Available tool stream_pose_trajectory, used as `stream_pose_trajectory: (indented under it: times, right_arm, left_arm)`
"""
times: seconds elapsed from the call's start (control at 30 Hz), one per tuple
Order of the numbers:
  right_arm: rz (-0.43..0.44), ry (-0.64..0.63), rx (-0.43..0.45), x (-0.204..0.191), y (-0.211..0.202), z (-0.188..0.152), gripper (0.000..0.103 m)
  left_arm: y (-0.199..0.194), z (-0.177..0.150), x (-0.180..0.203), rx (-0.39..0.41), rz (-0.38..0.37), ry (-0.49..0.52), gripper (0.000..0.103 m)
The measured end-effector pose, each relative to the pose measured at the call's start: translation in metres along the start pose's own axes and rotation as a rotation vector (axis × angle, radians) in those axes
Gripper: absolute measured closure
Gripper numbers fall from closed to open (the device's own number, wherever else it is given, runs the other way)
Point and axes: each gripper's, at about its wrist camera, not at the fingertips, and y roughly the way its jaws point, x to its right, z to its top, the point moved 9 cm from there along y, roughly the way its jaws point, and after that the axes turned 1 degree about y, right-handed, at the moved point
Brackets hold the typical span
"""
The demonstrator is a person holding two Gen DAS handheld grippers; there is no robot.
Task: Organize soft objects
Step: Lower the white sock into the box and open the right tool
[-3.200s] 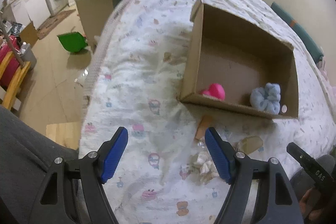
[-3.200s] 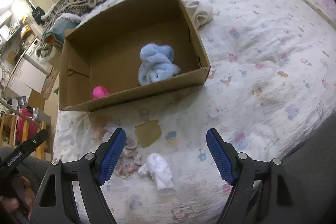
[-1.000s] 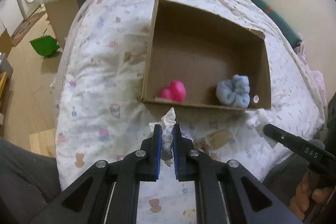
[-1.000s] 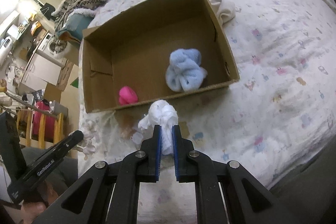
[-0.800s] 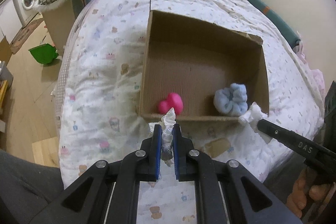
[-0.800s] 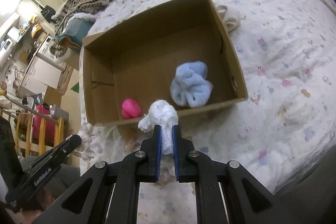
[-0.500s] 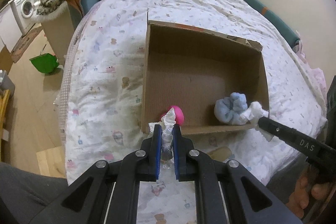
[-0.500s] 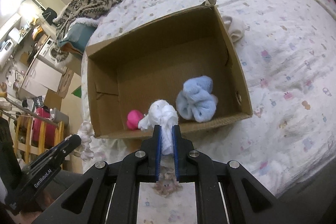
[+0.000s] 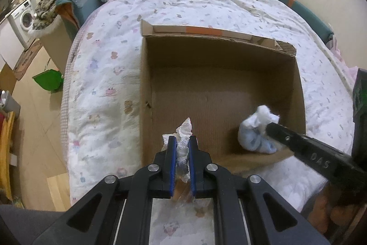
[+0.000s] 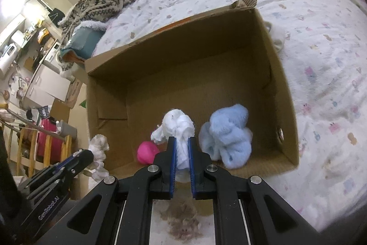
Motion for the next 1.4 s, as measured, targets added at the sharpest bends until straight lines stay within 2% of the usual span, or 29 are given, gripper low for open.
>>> stream_pose_trajectory:
  times: [0.27,0.5,0.87,1.13,1.23,1.3,1.37,1.4]
  right_arm:
    - [-0.008,-0.014,-0.033,0.006,0.021,0.003,0.091]
    - [-0.013,-0.034,-0.050,0.012,0.028,0.002,0.091]
    - [-0.008,-0.039,-0.043,0.016,0.029,0.002,0.091]
    - [0.011,-0.030,-0.025,0.018,0.018,0.003,0.091]
    - [0.019,-0.016,-0.020,0.021,0.014,0.004,0.090]
    - [0.023,-0.012,-0.011,0.021,0.010,0.005,0.087]
    - [0.030,-0.009,-0.007,0.021,0.006,0.006,0.083]
    - [0.033,-0.005,-0.006,0.020,0.004,0.007,0.081]
  left_arm:
    - [0.027,0.015,0.014,-0.013,0.027,0.037,0.094]
    - [0.050,0.012,0.017,-0.045,0.041,0.051,0.093]
    - [0.063,0.006,0.016,-0.073,0.058,0.053,0.093]
    - [0.060,0.006,0.016,-0.078,0.059,0.046,0.088]
    - [0.056,0.007,0.018,-0.072,0.070,0.060,0.081]
    - [0.053,0.006,0.016,-0.065,0.074,0.040,0.063]
    - [0.048,0.007,0.015,-0.054,0.070,0.027,0.049]
    - [0.045,0.008,0.015,-0.045,0.070,0.027,0.047]
